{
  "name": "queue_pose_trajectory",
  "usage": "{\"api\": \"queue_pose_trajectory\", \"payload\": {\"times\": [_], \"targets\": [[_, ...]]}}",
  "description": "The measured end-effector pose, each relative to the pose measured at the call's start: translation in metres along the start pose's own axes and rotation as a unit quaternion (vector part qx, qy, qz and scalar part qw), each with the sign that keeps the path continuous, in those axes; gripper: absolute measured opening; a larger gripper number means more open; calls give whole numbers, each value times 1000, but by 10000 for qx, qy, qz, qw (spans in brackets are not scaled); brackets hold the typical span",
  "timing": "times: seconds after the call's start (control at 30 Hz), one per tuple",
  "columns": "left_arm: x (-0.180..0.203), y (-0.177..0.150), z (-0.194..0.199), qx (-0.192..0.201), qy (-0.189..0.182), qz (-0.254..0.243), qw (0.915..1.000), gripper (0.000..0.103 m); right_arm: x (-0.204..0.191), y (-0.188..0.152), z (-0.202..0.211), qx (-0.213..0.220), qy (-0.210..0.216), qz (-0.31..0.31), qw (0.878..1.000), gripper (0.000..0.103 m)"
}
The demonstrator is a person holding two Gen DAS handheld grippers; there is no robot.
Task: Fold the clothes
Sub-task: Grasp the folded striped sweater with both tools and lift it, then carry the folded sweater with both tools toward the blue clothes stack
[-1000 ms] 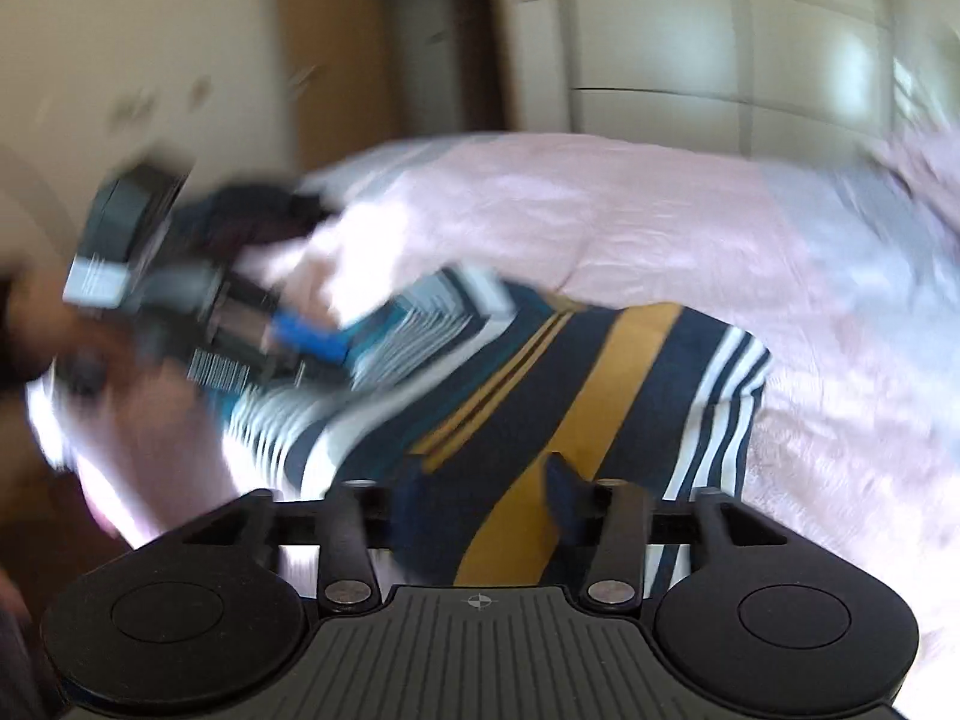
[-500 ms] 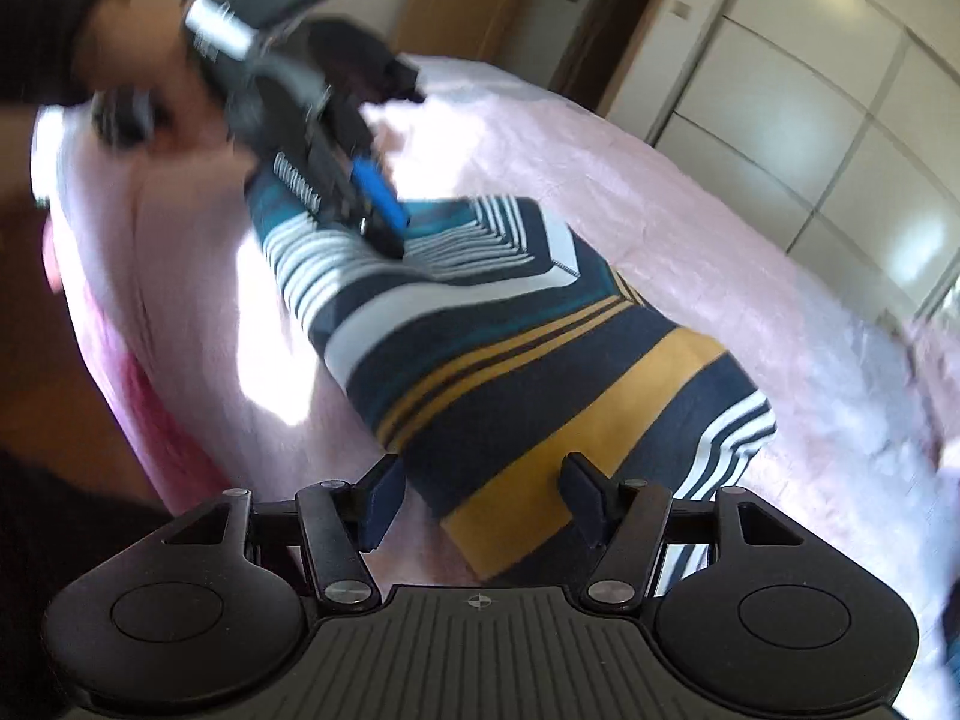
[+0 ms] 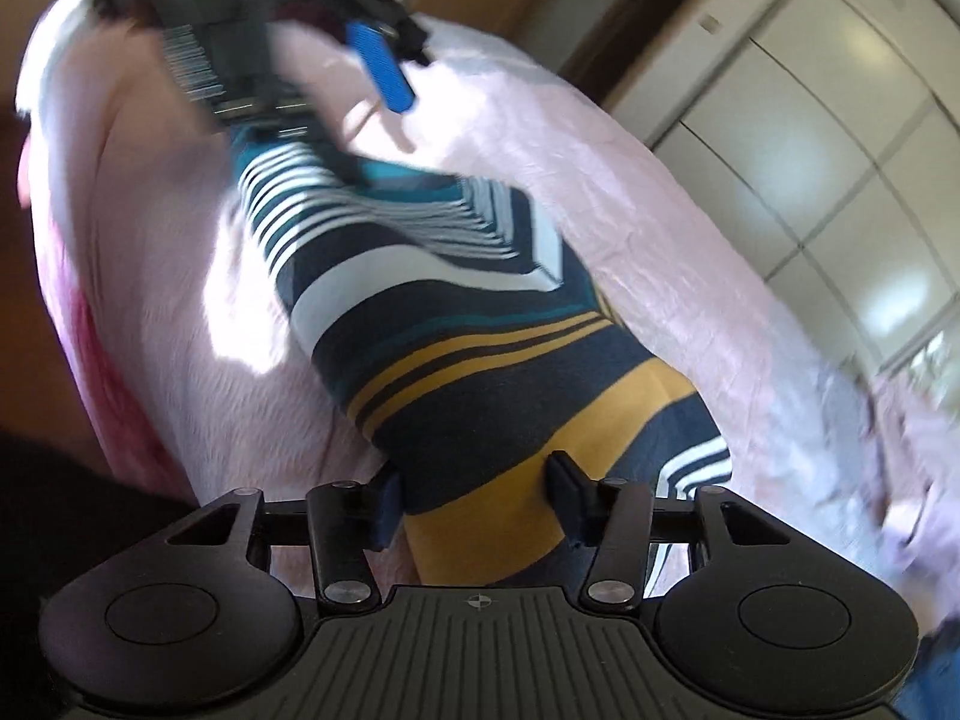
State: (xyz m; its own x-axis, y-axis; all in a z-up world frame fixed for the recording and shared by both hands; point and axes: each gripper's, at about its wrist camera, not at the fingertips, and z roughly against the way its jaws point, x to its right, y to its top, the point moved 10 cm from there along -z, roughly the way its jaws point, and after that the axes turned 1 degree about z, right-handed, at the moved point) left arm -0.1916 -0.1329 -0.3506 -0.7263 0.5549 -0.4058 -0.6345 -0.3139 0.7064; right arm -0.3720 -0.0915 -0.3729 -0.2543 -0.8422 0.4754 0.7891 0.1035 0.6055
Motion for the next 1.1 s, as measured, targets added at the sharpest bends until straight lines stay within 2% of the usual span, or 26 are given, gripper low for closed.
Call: {"api": "queue_pose_trajectory", "payload": {"times": [0.07, 0.13, 0.2, 0.23, 0.3, 0.37, 0.4, 0.47, 0.53, 0.6, 0.67, 0.77, 0.87, 0.93, 1.0, 1.07, 1.1], "targets": [[26, 8, 1, 99, -206, -608, 9979, 78, 9, 4, 1, 45, 99, -245, 9996, 48], [48, 9, -9, 25, -152, -1241, 9921, 78, 16, 7, 1, 78, 160, -370, 9992, 48], [59, -1, -33, -307, 270, -1852, 9819, 77, 18, 10, 3, 110, 168, -425, 9989, 48], [61, -8, -46, -507, 486, -2184, 9733, 74, 18, 10, 3, 118, 149, -426, 9989, 48], [61, -22, -67, -787, 908, -2775, 9532, 48, 15, 10, 6, 134, 96, -383, 9991, 48], [55, -26, -72, -856, 794, -2591, 9588, 44, 8, 5, 8, 142, 41, -281, 9995, 49], [51, -28, -75, -887, 729, -2489, 9617, 36, 4, 3, 9, 158, -9, -197, 9997, 49], [45, -26, -71, -841, 660, -2308, 9671, 33, -7, -3, 10, 165, -306, 278, 9990, 53], [38, -22, -67, -788, 588, -2113, 9725, 33, -19, -9, 9, 154, -666, 852, 9940, 62], [32, -18, -65, -790, 467, -1902, 9774, 32, -29, -12, 4, 180, -922, 1221, 9881, 63], [28, -14, -65, -775, 391, -1775, 9803, 32, -32, -8, -4, 253, -1099, 1328, 9847, 65], [27, -10, -63, -759, 351, -1761, 9808, 32, -30, -3, -21, 297, -1338, 1617, 9773, 65], [30, -12, -62, -756, 345, -1735, 9813, 33, -21, -7, -42, 103, -1511, 2012, 9678, 65], [33, -15, -62, -758, 357, -1739, 9812, 34, -10, -14, -53, -30, -1477, 1950, 9696, 65], [39, -21, -66, -819, 535, -1880, 9773, 44, -8, -17, -58, -77, -1411, 1968, 9702, 65], [41, -31, -74, -925, 797, -2217, 9674, 53, -10, -20, -63, -162, -1391, 2081, 9680, 65], [43, -35, -78, -978, 928, -2386, 9617, 54, -11, -21, -66, -208, -1380, 2133, 9670, 65]]}}
